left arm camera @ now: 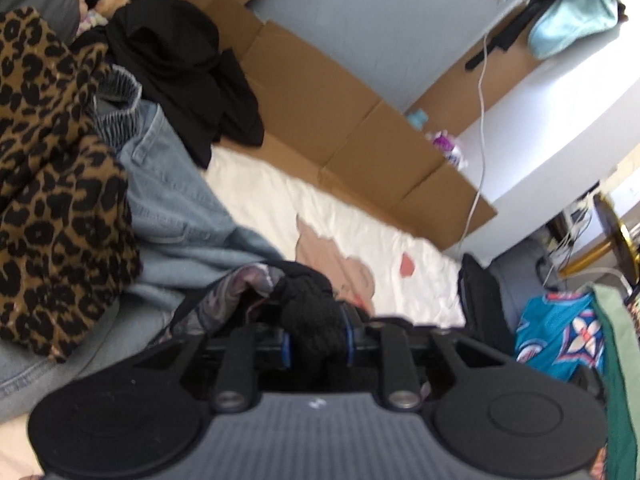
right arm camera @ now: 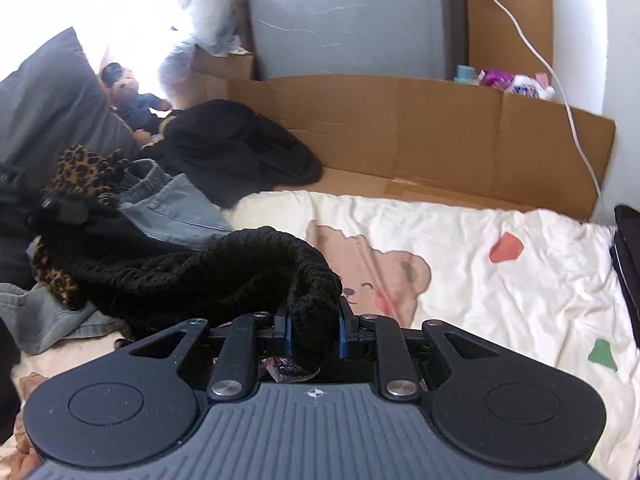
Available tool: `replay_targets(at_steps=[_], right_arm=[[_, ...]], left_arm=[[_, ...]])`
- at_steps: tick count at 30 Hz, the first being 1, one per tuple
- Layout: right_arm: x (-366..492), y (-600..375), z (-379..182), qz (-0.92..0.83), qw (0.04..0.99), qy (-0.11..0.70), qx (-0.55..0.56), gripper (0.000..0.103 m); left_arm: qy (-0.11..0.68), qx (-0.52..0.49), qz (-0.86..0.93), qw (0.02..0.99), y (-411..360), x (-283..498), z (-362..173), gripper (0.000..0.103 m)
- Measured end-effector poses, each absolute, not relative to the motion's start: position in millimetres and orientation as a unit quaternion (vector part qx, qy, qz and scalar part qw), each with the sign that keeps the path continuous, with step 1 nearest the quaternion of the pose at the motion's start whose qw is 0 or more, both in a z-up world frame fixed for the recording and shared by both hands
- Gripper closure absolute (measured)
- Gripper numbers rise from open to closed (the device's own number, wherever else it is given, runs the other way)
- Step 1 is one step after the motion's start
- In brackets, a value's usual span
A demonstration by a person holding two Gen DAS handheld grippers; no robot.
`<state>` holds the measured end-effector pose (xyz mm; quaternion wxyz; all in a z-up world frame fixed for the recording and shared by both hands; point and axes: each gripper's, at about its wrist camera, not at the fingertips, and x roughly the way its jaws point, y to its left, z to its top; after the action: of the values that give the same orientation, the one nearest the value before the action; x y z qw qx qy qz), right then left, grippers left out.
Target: Fold clothes
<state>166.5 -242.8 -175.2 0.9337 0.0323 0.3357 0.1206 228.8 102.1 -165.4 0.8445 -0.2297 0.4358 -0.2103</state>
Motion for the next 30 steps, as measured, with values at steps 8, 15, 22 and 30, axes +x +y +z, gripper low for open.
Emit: replay_targets(at_steps=[8, 15, 22, 30], right_arm=[[175, -254, -205, 0.124, 0.93, 0.343, 0.049, 0.083], [179, -264, -220, 0.124, 0.93, 0.339, 0.068, 0.083], [199, -272, -239, 0.108, 0.928, 0.345, 0.087, 0.083], [227, -272, -243, 0.113, 0.931, 0.337, 0.08, 0.083]], left_arm=[[0.471, -0.193, -0.211, 0.835, 99, 217, -179, 0.068], [0.495, -0.161, -0.211, 0.827, 100, 207, -187, 0.068], [0.507, -0.13, -0.216, 0.824, 97, 198, -191, 0.068], [0.501, -0.009, -0.22, 0.837, 80, 196, -200, 0.068]])
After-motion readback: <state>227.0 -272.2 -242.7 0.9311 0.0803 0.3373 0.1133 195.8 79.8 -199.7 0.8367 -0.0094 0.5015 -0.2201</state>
